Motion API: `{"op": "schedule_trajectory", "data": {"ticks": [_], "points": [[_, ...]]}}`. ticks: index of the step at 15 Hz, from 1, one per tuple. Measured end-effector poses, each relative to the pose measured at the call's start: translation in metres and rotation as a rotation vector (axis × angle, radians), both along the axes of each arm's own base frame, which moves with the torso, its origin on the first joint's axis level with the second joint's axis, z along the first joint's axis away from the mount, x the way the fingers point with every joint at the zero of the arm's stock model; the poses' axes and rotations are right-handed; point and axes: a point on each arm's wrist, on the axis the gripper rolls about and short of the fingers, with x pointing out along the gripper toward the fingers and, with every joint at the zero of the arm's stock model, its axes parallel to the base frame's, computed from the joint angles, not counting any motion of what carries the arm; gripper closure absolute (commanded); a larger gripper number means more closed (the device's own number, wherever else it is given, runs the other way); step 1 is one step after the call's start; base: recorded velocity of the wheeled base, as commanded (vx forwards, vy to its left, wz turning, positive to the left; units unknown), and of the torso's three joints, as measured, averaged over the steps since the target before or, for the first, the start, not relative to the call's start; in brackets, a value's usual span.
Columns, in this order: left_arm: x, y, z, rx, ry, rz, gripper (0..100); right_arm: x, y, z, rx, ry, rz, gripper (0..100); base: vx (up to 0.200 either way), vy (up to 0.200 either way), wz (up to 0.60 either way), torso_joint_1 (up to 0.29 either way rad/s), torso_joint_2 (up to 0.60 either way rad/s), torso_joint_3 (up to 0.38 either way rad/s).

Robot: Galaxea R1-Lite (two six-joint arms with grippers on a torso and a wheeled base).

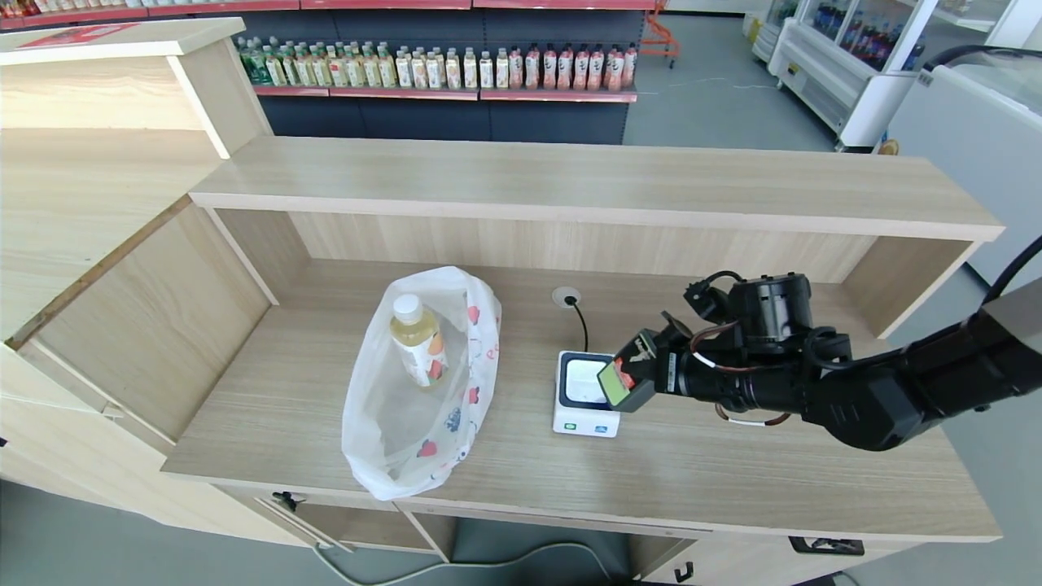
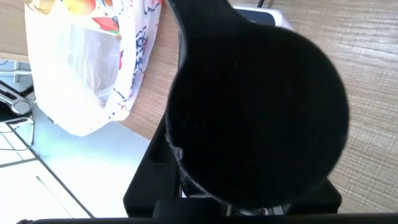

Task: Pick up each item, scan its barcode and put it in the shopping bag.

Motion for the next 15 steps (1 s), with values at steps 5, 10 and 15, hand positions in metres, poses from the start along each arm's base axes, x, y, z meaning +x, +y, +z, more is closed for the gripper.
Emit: {"op": "schedule_trajectory", "data": {"ticks": [5, 10, 15], "points": [[0.000, 0.000, 0.000, 0.000, 0.000, 0.000, 0, 0.011, 0.008, -0.011, 0.007, -0.027, 0.009, 100, 0.000, 0.000, 0.00, 0.000, 0.00, 0.000], [0.000, 0.000, 0.000, 0.000, 0.000, 0.000, 0, 0.019, 0.015, -0.023, 0.023, -0.047, 0.013, 100, 0.000, 0.000, 0.00, 0.000, 0.00, 0.000], [0.000, 0.000, 0.000, 0.000, 0.000, 0.000, 0, 0.029, 0.024, -0.039, 0.035, -0.065, 0.023, 100, 0.000, 0.000, 0.00, 0.000, 0.00, 0.000]]}}
